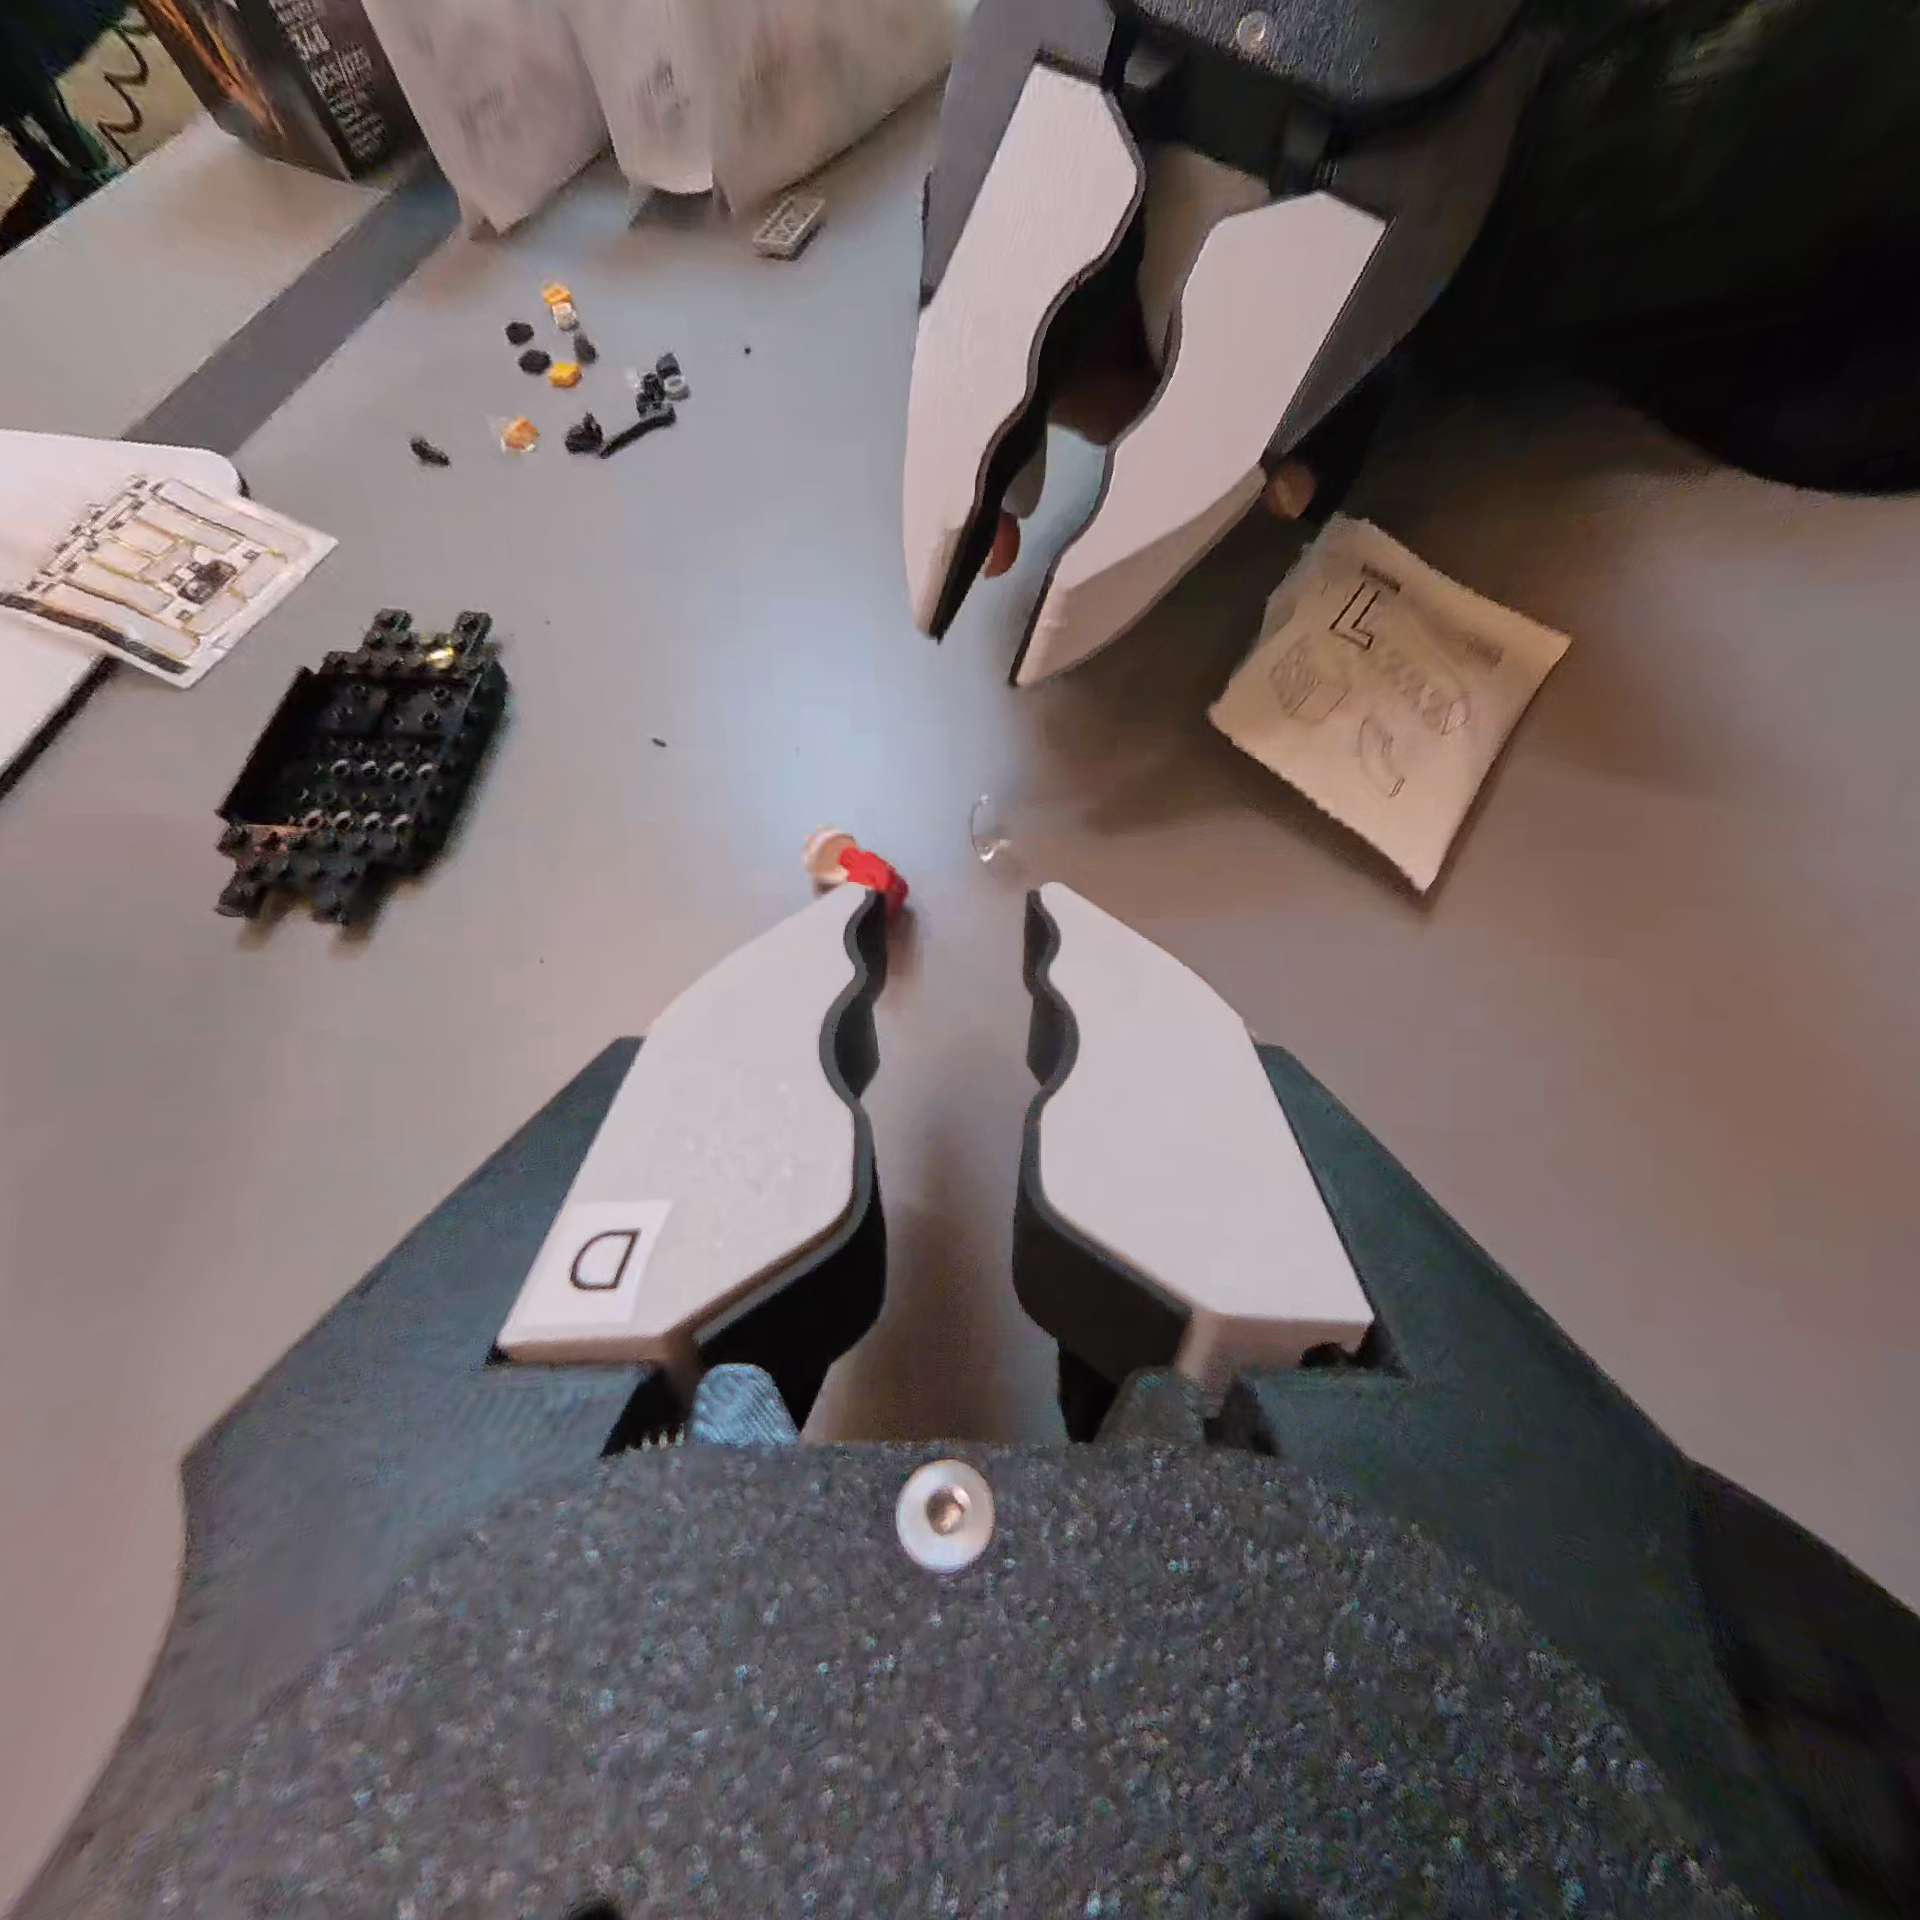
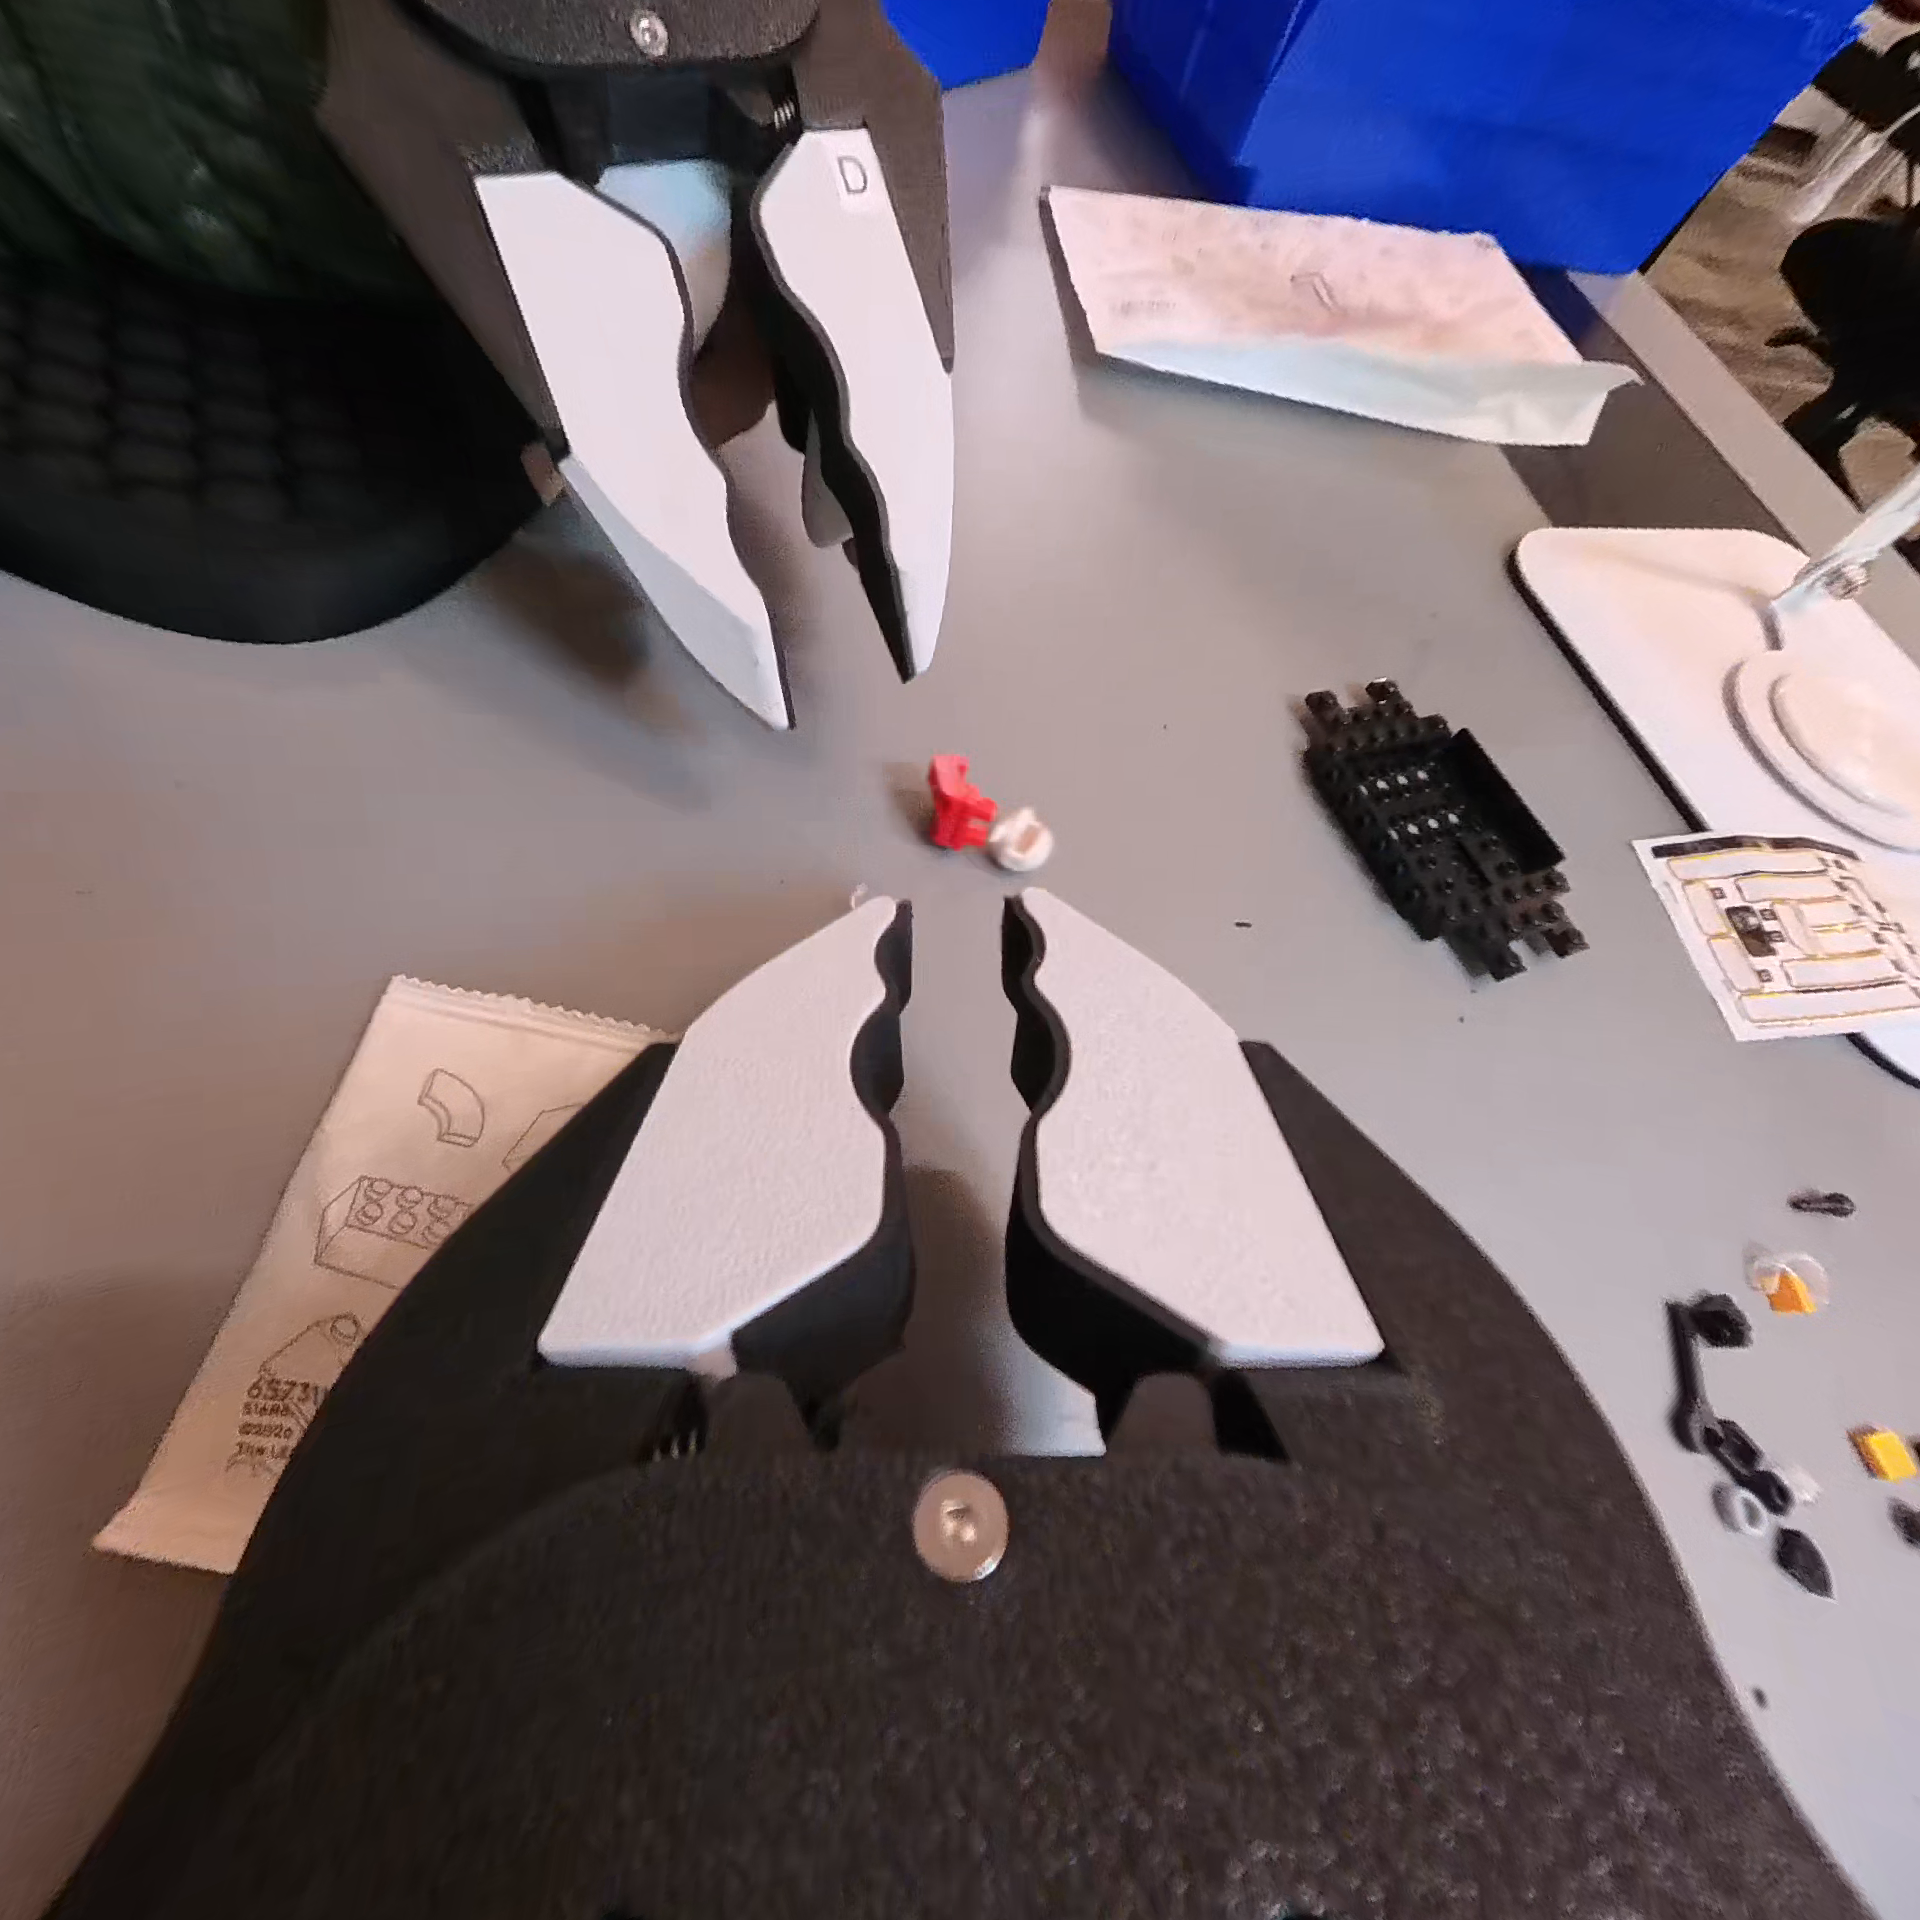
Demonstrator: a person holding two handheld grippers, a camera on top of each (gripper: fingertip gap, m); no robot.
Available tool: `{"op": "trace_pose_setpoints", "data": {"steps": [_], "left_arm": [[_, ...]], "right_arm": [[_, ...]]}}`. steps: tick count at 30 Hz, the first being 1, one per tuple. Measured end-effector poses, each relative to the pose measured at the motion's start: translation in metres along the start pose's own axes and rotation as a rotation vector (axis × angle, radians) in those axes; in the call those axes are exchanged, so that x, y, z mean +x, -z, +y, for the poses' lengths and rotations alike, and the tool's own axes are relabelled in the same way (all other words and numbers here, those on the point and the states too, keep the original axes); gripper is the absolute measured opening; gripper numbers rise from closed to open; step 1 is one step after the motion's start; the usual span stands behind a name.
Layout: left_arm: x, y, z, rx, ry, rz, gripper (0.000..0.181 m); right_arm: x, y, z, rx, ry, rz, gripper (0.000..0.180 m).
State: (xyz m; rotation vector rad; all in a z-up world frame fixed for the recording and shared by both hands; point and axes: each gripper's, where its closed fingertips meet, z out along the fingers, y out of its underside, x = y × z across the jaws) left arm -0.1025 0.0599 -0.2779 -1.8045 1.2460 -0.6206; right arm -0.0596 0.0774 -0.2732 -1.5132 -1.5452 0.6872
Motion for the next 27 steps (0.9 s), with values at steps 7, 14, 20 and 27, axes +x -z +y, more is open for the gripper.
{"op": "trace_pose_setpoints", "data": {"steps": [7,14,20,27], "left_arm": [[-0.011,-0.001,0.014,-0.071,0.026,-0.046,0.024],[-0.025,-0.017,0.01,-0.09,0.015,-0.092,0.026],[-0.025,-0.029,0.014,-0.169,0.013,-0.064,0.008],[-0.018,-0.012,0.013,-0.115,0.004,-0.057,0.008]], "right_arm": [[0.005,0.0,0.003,-0.016,-0.011,0.027,0.016],[0.014,-0.007,0.0,-0.022,-0.049,0.059,0.016],[0.018,-0.009,0.003,-0.029,-0.061,0.073,0.016],[0.01,-0.006,0.008,-0.033,-0.053,0.008,0.016]]}}
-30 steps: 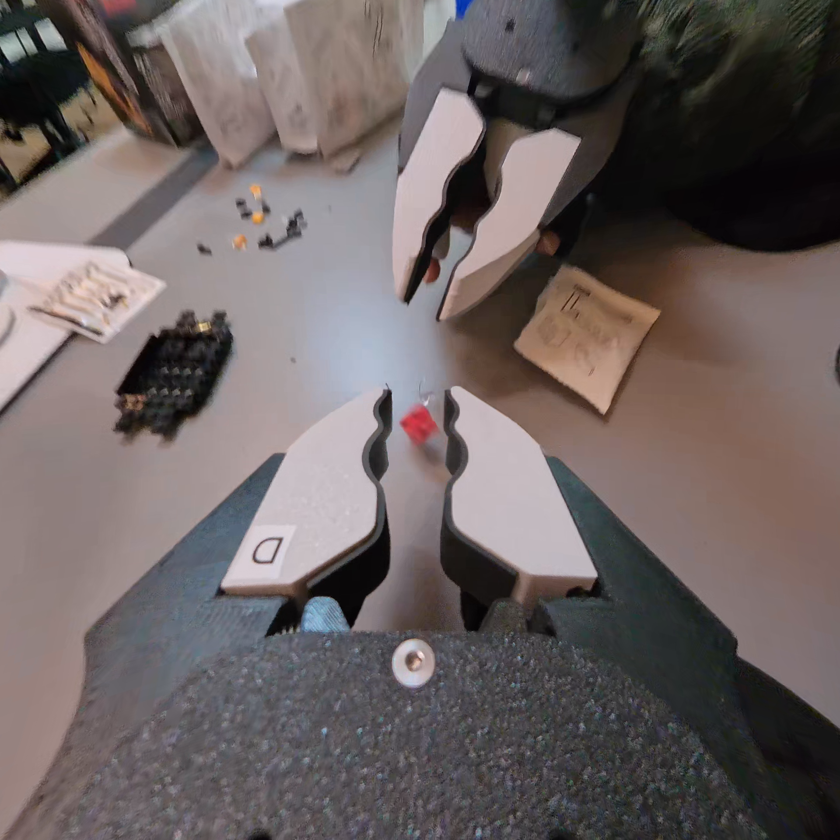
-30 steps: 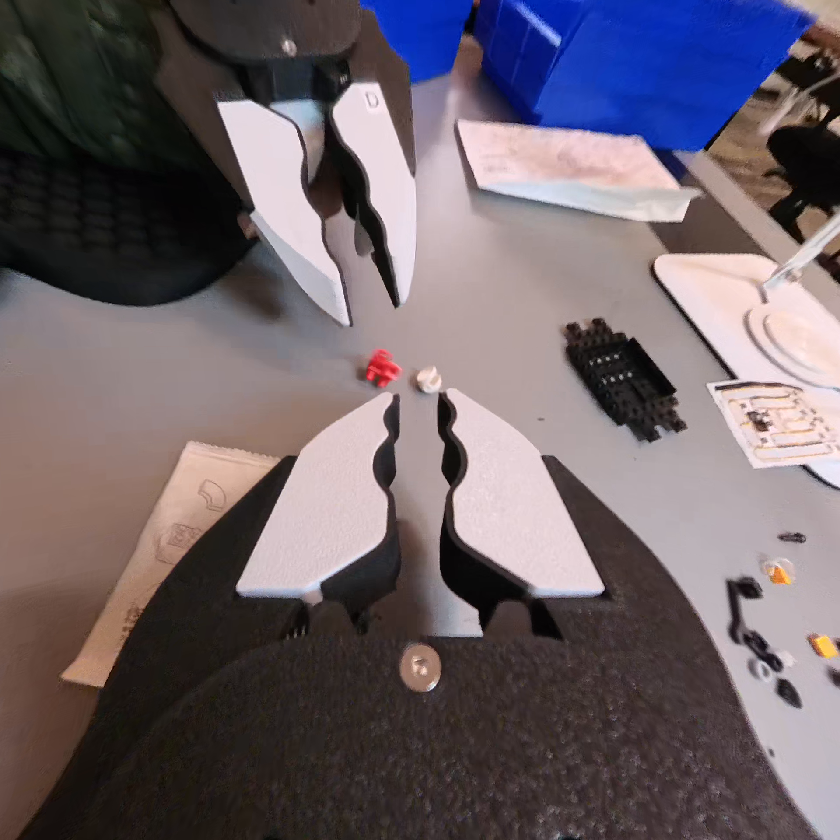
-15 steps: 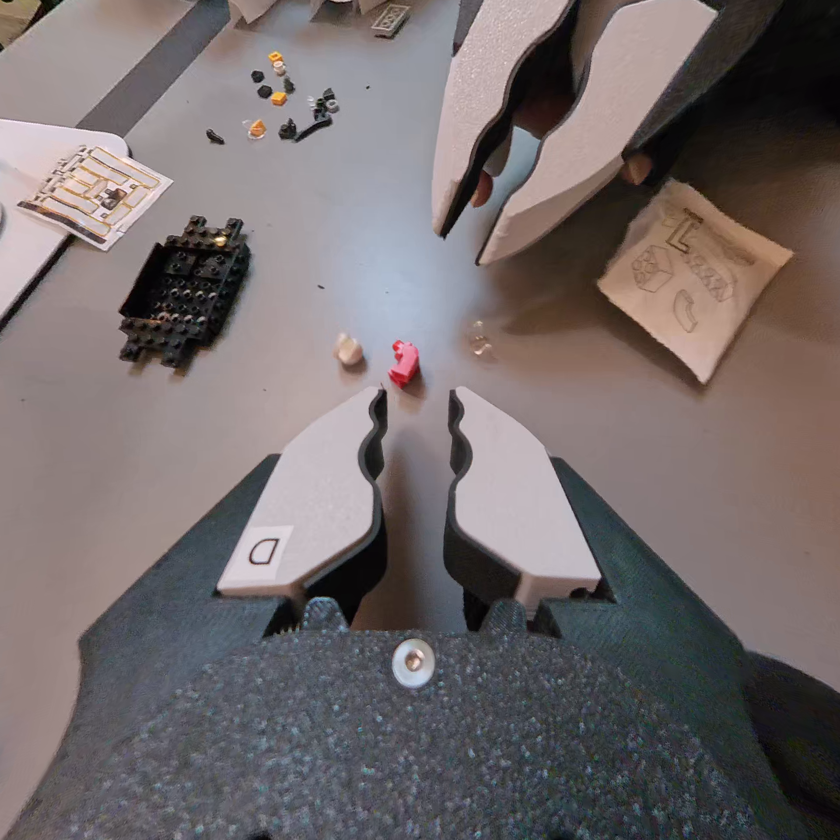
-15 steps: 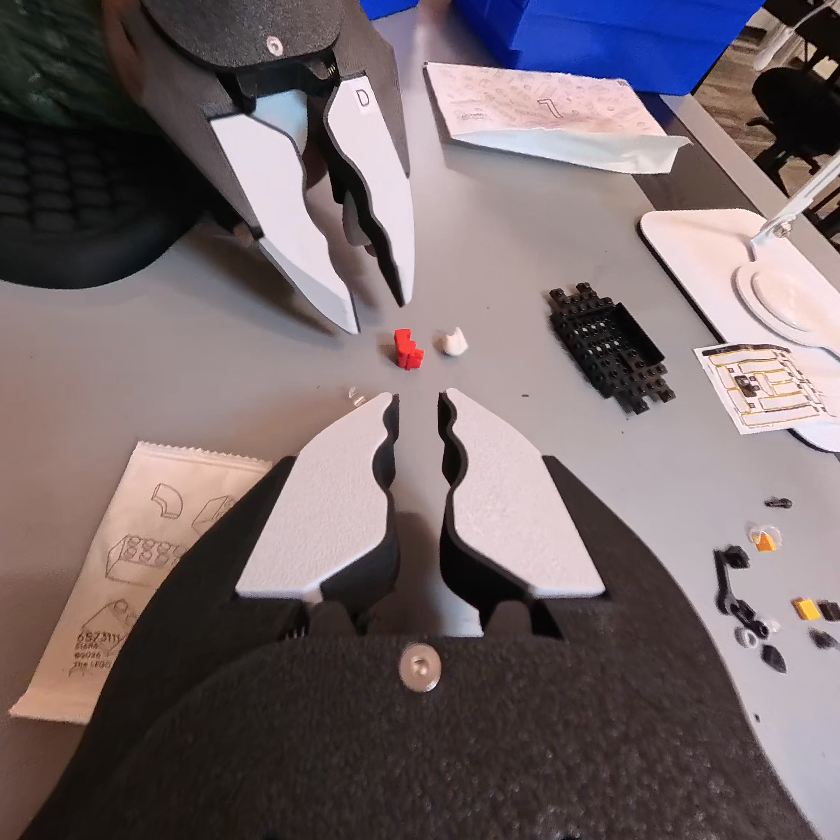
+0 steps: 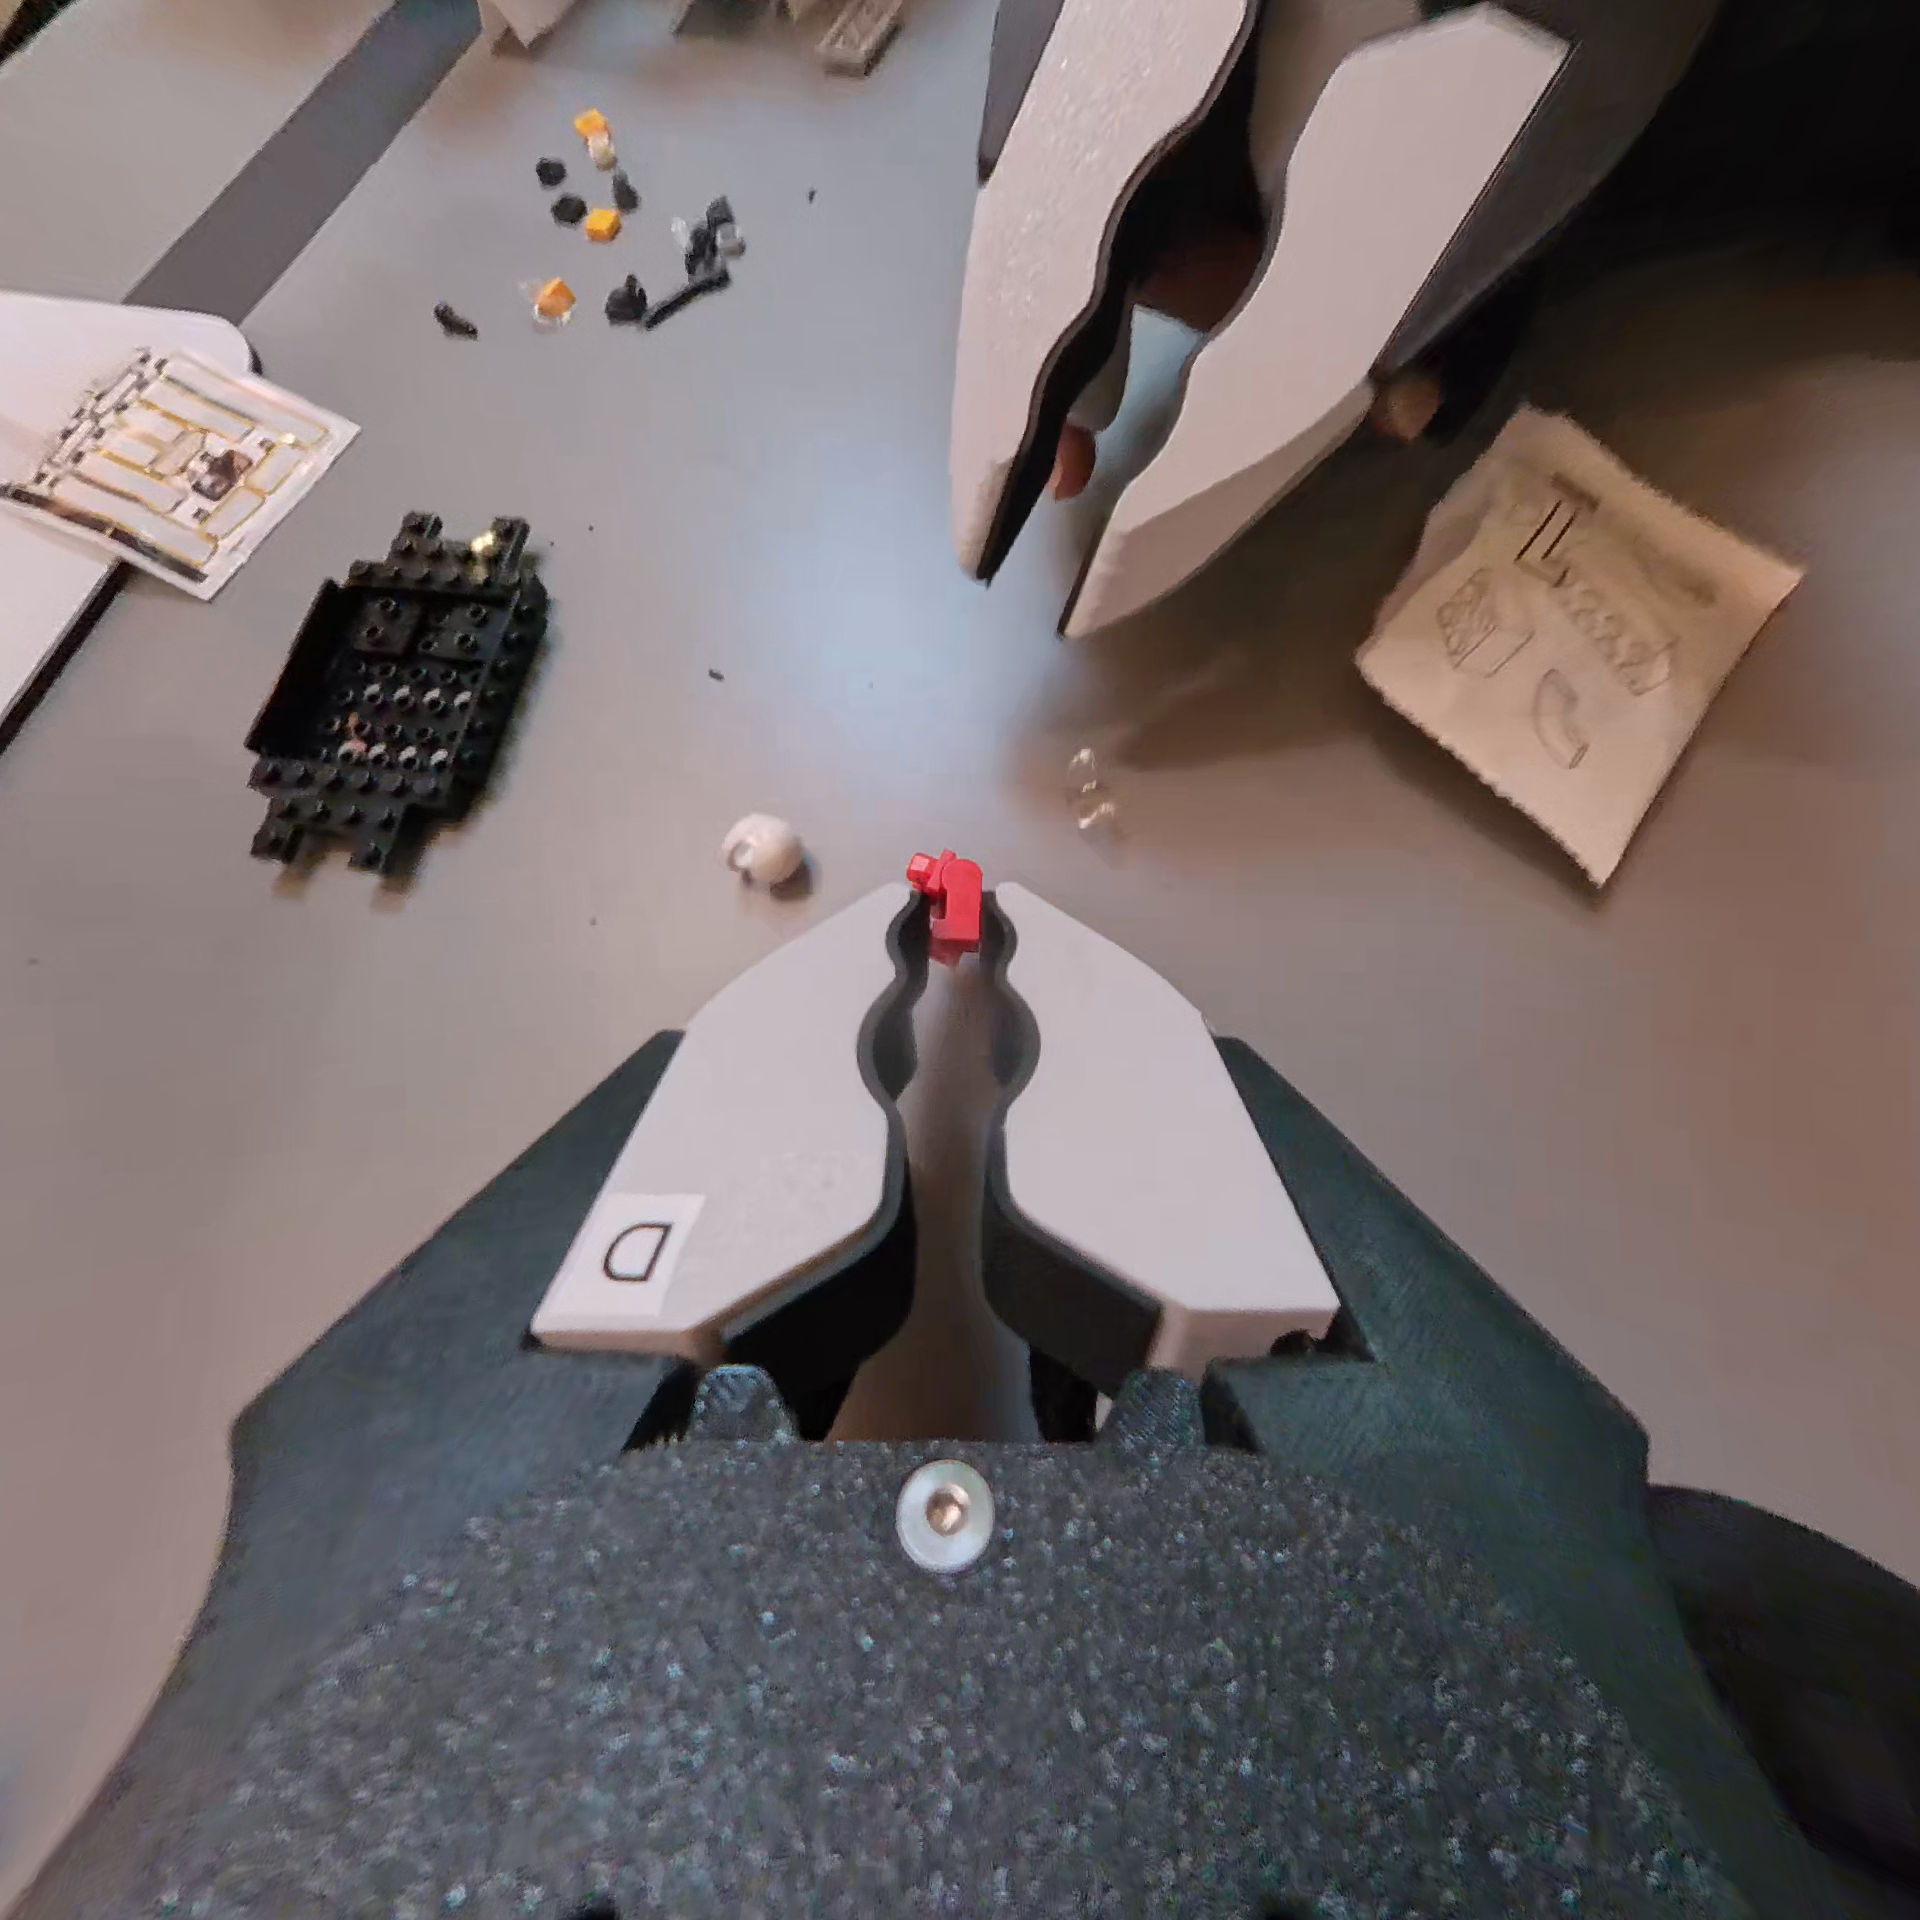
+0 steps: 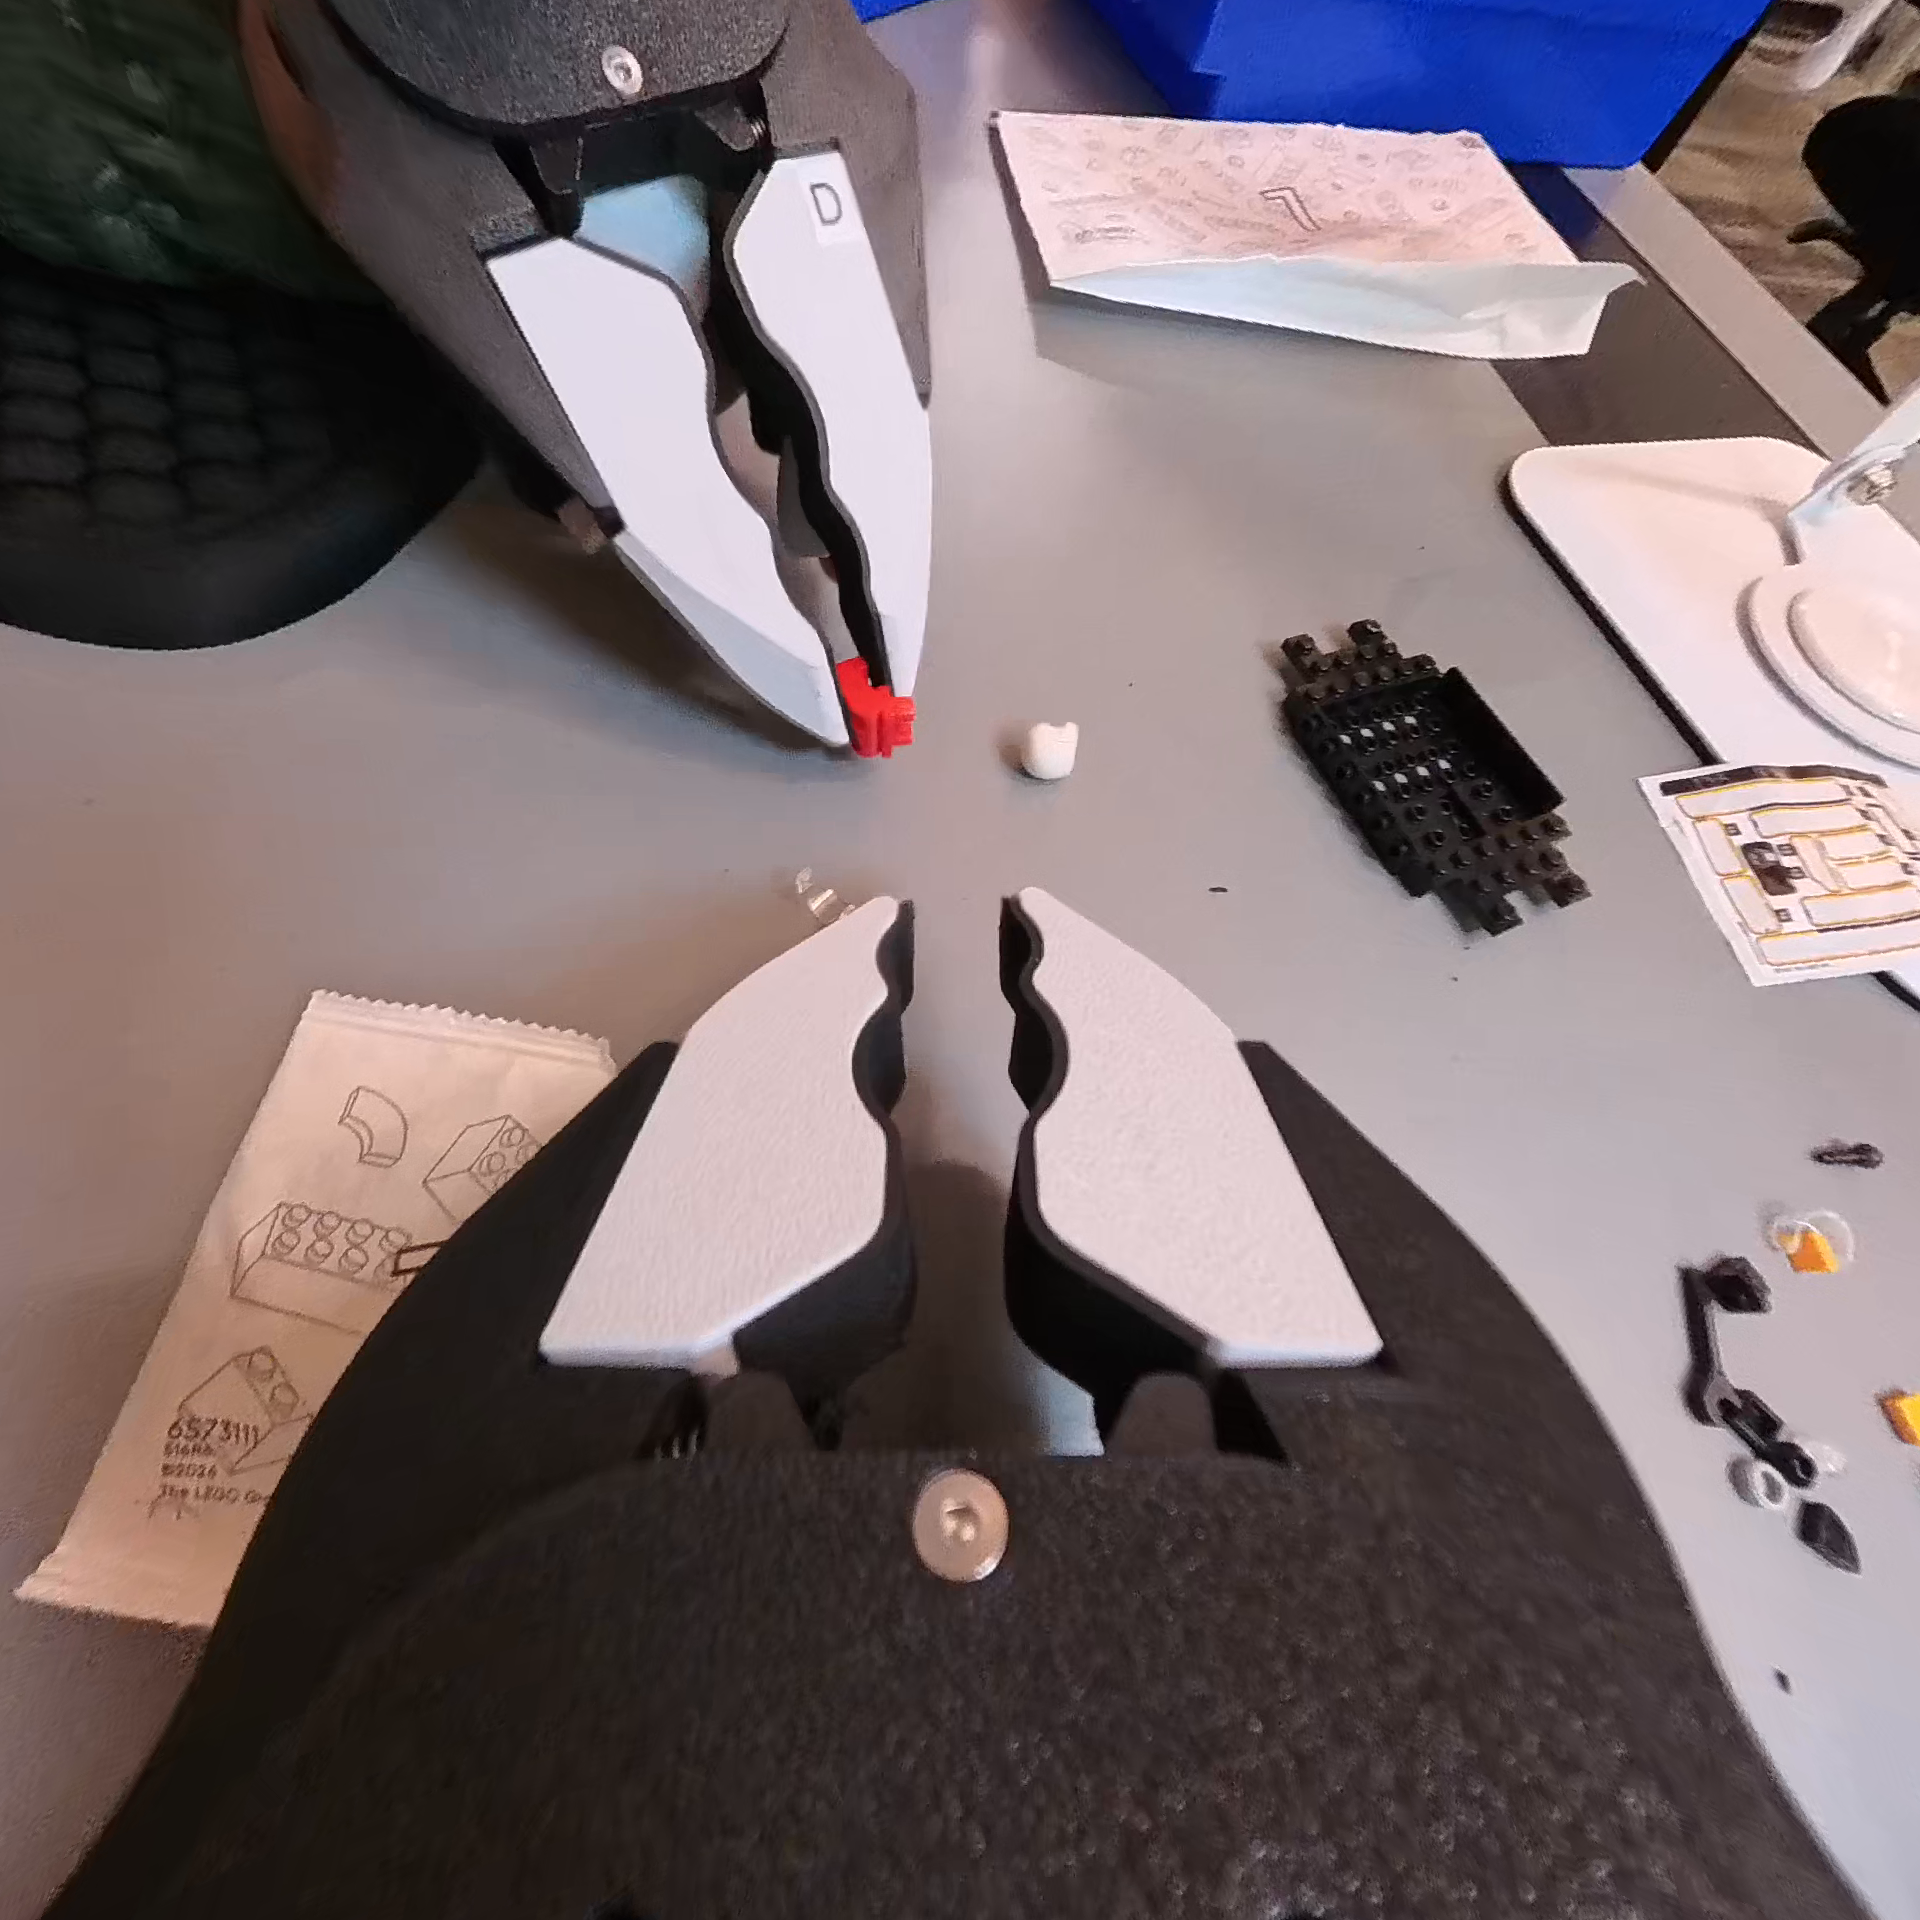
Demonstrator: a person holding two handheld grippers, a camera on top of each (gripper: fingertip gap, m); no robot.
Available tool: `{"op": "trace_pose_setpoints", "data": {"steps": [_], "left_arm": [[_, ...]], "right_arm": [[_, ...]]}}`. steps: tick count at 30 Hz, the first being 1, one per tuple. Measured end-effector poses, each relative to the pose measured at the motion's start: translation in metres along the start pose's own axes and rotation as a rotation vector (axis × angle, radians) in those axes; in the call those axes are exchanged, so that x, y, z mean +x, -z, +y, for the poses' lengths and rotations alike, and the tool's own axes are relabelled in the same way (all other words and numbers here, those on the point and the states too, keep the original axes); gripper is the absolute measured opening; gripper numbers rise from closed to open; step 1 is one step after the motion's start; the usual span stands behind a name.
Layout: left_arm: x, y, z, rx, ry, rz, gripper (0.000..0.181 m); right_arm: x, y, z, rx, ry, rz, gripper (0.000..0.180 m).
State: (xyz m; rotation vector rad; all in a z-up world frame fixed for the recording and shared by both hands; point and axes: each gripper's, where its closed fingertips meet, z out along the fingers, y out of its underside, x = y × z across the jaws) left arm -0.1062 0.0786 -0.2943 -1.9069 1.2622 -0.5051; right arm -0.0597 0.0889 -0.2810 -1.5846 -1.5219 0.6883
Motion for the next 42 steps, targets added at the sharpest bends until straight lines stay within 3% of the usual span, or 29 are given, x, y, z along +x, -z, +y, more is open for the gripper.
{"op": "trace_pose_setpoints", "data": {"steps": [6,16,22,24,30,36,42], "left_arm": [[0.003,0.003,0.002,0.015,0.035,0.044,0.027],[-0.018,0.01,0.006,0.036,0.084,-0.043,0.021],[-0.015,0.008,0.012,0.021,0.097,-0.006,0.021],[-0.012,0.006,0.014,0.004,0.083,0.007,0.021],[-0.001,0.001,0.016,-0.028,0.05,0.039,0.023],[0.01,-0.005,0.011,-0.031,0.035,0.081,0.021],[0.027,0.001,-0.002,0.04,-0.008,0.16,0.017]], "right_arm": [[0.001,-0.004,0.0,-0.016,0.011,0.009,0.015],[0.022,-0.04,-0.015,-0.061,0.003,0.02,0.016],[0.019,-0.066,-0.016,-0.134,-0.001,-0.036,0.017],[0.016,-0.064,-0.016,-0.147,0.023,-0.045,0.0],[-0.003,-0.032,-0.016,-0.118,0.023,-0.121,0.0],[0.016,-0.005,-0.026,-0.07,-0.02,-0.007,0.011],[0.027,-0.045,-0.012,-0.222,-0.022,0.0,0.025]]}}
